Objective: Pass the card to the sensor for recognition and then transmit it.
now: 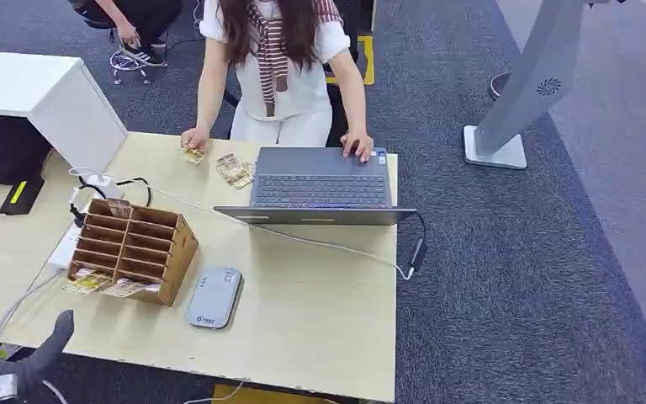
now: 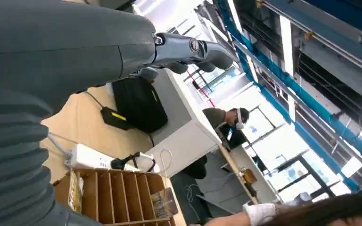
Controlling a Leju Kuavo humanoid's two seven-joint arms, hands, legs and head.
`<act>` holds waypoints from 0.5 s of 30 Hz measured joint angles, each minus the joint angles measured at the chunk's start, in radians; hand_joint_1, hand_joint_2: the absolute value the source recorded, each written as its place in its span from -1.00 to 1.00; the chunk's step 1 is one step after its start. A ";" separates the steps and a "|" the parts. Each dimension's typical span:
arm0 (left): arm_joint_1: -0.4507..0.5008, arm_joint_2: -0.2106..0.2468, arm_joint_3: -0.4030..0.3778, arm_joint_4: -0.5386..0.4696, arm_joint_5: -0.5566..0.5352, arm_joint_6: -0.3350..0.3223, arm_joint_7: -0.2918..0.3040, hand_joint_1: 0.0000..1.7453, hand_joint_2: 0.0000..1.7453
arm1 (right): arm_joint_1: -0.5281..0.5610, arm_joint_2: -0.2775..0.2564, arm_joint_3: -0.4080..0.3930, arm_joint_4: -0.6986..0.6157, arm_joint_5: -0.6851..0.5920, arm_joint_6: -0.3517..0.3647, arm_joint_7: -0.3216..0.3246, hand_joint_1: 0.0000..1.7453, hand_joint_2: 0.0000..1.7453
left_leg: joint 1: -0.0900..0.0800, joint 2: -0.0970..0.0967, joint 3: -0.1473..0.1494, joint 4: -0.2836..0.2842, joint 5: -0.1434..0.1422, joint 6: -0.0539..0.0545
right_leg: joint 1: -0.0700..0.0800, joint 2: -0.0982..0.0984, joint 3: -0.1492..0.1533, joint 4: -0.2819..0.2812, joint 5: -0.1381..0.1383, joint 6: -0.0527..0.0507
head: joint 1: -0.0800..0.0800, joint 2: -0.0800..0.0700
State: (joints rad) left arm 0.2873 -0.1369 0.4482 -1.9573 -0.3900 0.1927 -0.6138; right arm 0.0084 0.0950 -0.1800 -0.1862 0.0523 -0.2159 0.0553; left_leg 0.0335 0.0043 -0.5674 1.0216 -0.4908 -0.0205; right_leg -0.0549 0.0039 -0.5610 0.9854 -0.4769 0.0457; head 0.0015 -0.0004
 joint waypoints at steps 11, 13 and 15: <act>-0.142 0.112 -0.076 0.079 -0.253 0.103 0.122 -1.00 1.00 | -0.004 -0.010 0.027 0.002 0.046 0.030 0.001 -1.00 1.00 | 0.000 0.000 0.000 0.000 0.000 0.000 | 0.000 0.000 -0.001 0.000 0.000 0.000 | 0.000 0.000; -0.181 0.135 -0.098 0.106 -0.294 0.117 0.147 -1.00 1.00 | -0.006 -0.014 0.035 0.002 0.053 0.036 0.001 -1.00 1.00 | 0.000 0.000 0.000 0.000 0.001 0.000 | 0.000 0.001 -0.001 0.000 0.001 0.000 | 0.000 0.000; -0.215 0.157 -0.121 0.134 -0.332 0.128 0.173 -1.00 1.00 | -0.007 -0.016 0.040 0.002 0.064 0.039 0.002 -1.00 1.00 | 0.000 0.001 0.000 0.000 0.001 0.000 | 0.000 0.001 -0.001 0.000 0.001 0.000 | 0.000 0.000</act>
State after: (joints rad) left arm 0.0719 0.0197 0.3274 -1.8235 -0.7220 0.3204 -0.4404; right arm 0.0018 0.0790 -0.1400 -0.1839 0.1163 -0.1770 0.0572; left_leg 0.0333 0.0048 -0.5675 1.0221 -0.4901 -0.0204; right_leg -0.0550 0.0046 -0.5619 0.9854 -0.4759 0.0459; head 0.0012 -0.0004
